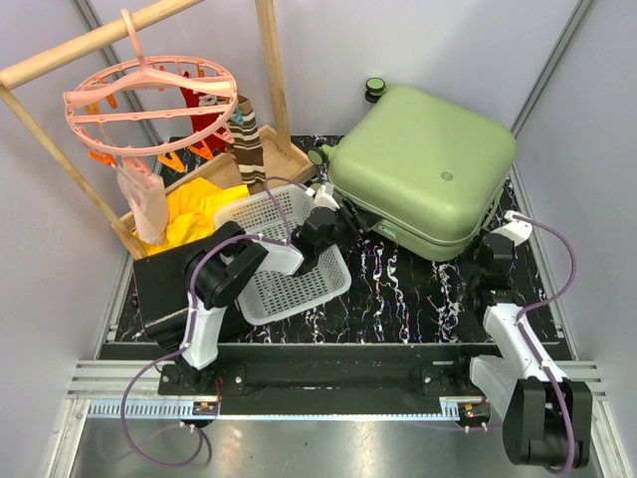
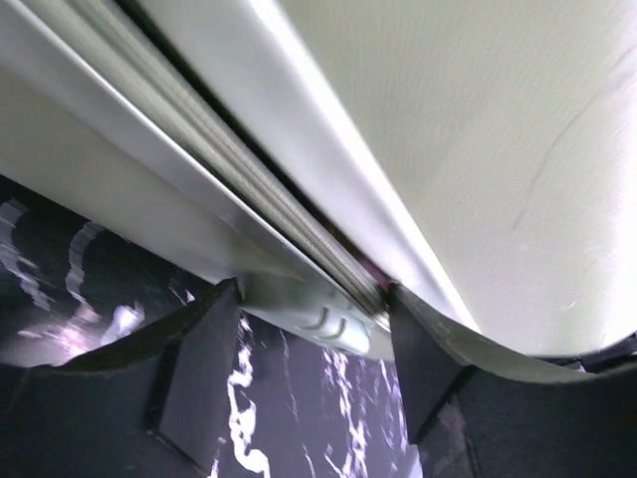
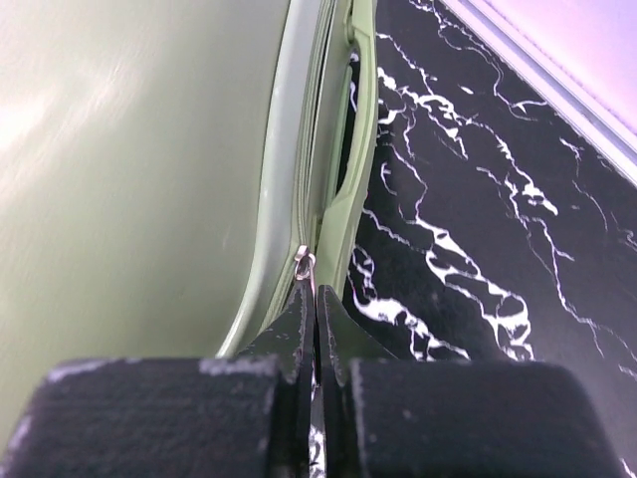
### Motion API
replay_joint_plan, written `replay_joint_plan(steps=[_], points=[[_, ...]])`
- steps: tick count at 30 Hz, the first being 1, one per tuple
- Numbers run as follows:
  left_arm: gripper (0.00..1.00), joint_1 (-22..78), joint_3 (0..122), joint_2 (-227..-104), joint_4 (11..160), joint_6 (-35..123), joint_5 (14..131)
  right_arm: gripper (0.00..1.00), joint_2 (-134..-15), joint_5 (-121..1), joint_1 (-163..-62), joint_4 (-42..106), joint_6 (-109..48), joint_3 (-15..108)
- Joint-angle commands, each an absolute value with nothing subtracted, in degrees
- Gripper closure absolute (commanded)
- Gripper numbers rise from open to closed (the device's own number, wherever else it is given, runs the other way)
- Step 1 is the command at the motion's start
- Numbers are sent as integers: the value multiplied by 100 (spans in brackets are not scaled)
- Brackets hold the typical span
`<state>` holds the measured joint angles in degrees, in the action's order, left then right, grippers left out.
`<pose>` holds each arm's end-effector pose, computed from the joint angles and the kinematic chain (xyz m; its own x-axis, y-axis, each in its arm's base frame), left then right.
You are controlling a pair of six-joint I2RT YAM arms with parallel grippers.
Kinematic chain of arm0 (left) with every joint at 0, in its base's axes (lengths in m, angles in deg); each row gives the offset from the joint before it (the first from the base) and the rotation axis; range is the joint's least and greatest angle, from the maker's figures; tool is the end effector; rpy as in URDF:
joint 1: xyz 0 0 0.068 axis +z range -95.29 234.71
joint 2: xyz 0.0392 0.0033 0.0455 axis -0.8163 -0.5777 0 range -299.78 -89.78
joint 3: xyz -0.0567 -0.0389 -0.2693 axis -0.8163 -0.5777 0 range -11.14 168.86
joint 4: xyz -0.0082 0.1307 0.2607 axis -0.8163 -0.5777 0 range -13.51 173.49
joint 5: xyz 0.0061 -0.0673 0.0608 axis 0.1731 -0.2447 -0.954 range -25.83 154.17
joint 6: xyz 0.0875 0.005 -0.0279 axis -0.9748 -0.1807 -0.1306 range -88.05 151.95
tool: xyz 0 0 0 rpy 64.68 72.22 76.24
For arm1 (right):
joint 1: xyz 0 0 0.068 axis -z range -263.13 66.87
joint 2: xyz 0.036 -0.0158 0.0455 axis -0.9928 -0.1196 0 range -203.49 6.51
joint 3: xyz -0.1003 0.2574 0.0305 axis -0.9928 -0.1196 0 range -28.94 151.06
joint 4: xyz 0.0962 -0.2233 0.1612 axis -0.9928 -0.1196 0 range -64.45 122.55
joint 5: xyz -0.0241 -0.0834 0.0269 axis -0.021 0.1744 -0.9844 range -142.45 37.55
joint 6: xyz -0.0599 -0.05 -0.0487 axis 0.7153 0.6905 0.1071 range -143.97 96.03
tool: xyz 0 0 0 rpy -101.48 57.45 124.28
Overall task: Open, take out, and arrange the luggage
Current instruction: Unzip the luggage
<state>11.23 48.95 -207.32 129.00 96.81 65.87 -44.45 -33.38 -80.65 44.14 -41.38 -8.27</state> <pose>0.3591 -0.3439 0.1186 -0.7054 -0.5781 -0.4102 0.1656 0.4283 -0.8883 0.2625 -0.0384 0.1860 -0.2009 0.2917 -0.9352 0.4298 0.8841 0.1834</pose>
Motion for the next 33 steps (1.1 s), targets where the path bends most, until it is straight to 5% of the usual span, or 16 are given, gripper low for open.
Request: replay_joint_plan(steps=[1, 15, 19, 21, 33], points=[[100, 1665, 4695, -20430, 12857, 9137, 5793, 100, -4920, -2721, -7470, 5187, -3813, -547], [100, 1692, 4783, -20334, 13120, 8566, 6057, 100, -5625, -3874, -7153, 6023, -3821, -397], [91, 1560, 4958, -20194, 13095, 8135, 6189, 100, -5440, -3786, -7153, 5954, -3821, -591], [100, 1473, 5151, -20141, 12789, 7863, 6136, 100, -5248, -3812, -7153, 5787, -3865, -600], [100, 1753, 5003, -19939, 12928, 7959, 5934, 100, -4228, -3820, -7162, 5276, -4454, -1171]])
